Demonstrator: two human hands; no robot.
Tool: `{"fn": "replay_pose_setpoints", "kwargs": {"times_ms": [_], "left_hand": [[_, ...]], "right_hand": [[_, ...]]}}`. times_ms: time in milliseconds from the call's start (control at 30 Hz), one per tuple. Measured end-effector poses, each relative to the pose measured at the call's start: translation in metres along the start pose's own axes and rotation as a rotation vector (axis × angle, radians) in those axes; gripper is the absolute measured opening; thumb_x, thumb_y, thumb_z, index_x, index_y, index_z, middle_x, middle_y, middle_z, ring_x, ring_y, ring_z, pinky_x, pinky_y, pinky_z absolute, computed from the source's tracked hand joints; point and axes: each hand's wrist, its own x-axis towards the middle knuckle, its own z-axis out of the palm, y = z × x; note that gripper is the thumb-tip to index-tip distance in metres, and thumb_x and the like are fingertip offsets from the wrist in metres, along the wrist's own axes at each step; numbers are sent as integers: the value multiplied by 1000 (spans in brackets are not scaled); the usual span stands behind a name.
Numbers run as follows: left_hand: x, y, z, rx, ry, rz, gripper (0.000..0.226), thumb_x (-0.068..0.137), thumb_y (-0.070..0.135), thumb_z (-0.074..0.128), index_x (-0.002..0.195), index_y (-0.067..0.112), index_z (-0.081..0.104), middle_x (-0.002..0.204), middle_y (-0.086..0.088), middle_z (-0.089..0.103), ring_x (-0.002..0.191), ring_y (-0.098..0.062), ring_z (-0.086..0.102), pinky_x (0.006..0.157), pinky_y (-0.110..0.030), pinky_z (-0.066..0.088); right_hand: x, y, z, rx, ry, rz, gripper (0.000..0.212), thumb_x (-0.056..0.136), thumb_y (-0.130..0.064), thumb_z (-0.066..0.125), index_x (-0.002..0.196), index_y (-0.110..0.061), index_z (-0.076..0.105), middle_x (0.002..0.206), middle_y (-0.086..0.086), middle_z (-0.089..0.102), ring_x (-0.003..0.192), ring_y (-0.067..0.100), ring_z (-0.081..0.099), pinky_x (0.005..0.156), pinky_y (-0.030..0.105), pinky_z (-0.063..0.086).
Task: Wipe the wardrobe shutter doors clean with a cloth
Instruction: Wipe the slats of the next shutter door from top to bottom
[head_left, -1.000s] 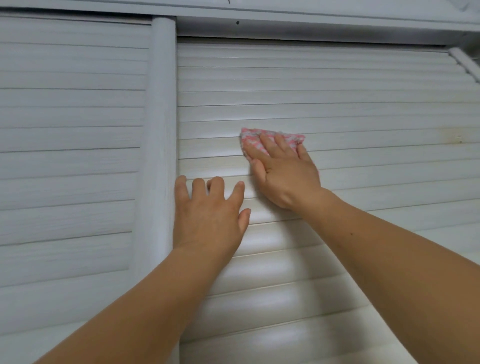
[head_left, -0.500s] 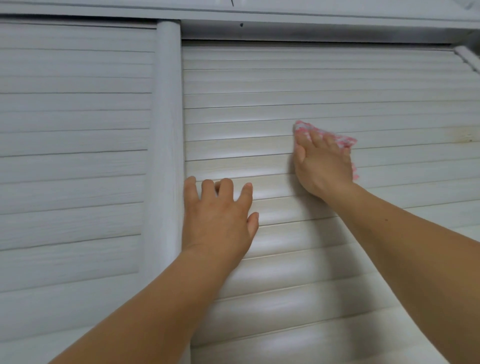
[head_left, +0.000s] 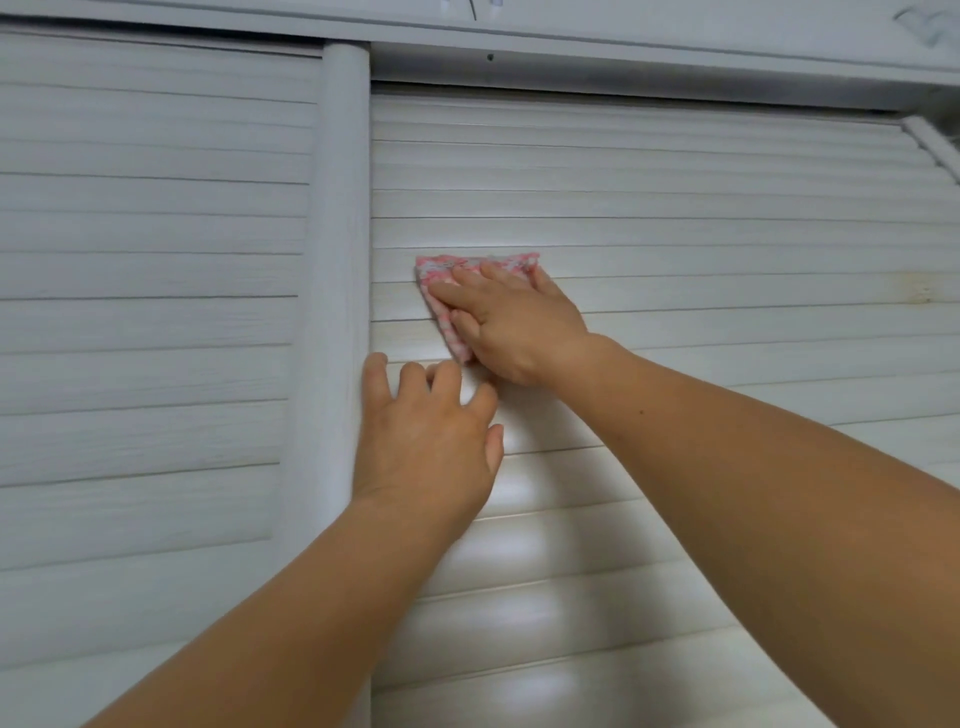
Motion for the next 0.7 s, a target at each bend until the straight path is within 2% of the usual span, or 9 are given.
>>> {"fn": "replay_pose_setpoints", "kwargs": {"times_ms": [33, 100, 167, 233, 367, 467, 533, 600, 700], "left_hand": [[0, 0, -3, 18, -40, -19, 48, 87, 42, 27, 118, 30, 61, 97, -5, 61, 88, -28, 55, 97, -52, 17], [-1, -1, -4, 20, -105, -21, 50, 94, 45, 21, 141, 34, 32, 122, -4, 50, 109, -28, 46, 102, -52, 7], [-1, 2, -6, 7, -123, -19, 53, 95, 49, 18, 146, 33, 15, 134, -5, 39, 119, -29, 37, 107, -53, 4], [-2, 4, -7, 11, -140, -33, 55, 95, 52, 17, 146, 34, 11, 136, -5, 35, 122, -29, 34, 109, -53, 2], [-3, 10, -8, -2, -147, -81, 56, 94, 53, 18, 146, 35, 11, 135, -5, 35, 124, -27, 32, 110, -53, -2], [-2, 16, -7, -77, -135, -140, 55, 94, 53, 21, 145, 34, 17, 135, -6, 35, 127, -26, 30, 110, -53, -4], [-1, 20, -4, -150, -99, -163, 54, 91, 49, 28, 141, 29, 33, 133, -7, 42, 127, -26, 35, 107, -53, -4], [1, 24, 2, -177, -54, -161, 51, 86, 45, 32, 124, 18, 55, 121, -9, 55, 118, -27, 48, 103, -55, 5], [5, 36, 9, -227, -2, -194, 44, 80, 37, 33, 102, 11, 61, 111, -10, 61, 109, -29, 56, 100, -56, 12]], "right_hand": [[-2, 7, 1, -21, 4, 22, 47, 103, -35, 18, 149, -39, 16, 158, -14, 10, 146, 12, 3, 116, 52, -2], [-9, 22, 2, -56, 26, 78, 47, 102, -36, 19, 149, -40, 14, 158, -13, 10, 146, 12, 4, 115, 53, 0], [-21, 44, 1, -78, 48, 156, 47, 102, -38, 20, 149, -40, 15, 158, -13, 11, 145, 12, 8, 113, 53, 4], [-34, 72, 0, -93, 65, 252, 47, 101, -38, 21, 148, -40, 17, 158, -13, 14, 145, 12, 12, 112, 51, 9], [-53, 120, -4, -164, 65, 435, 45, 99, -36, 23, 143, -36, 25, 154, -6, 26, 139, 18, 26, 105, 51, 21], [-45, 116, -1, -175, 40, 521, 47, 97, -32, 30, 143, -26, 26, 151, 5, 30, 137, 26, 29, 106, 55, 21], [-37, 98, 3, -141, 89, 464, 51, 97, -30, 33, 145, -19, 24, 152, 10, 28, 138, 29, 25, 107, 54, 20], [-30, 73, 9, -68, 124, 307, 47, 97, -27, 34, 143, -19, 29, 151, 11, 28, 139, 29, 24, 109, 47, 20], [-31, 45, 16, -18, 94, 99, 49, 99, -25, 31, 147, -26, 26, 156, 6, 20, 143, 27, 15, 113, 42, 13]]}}
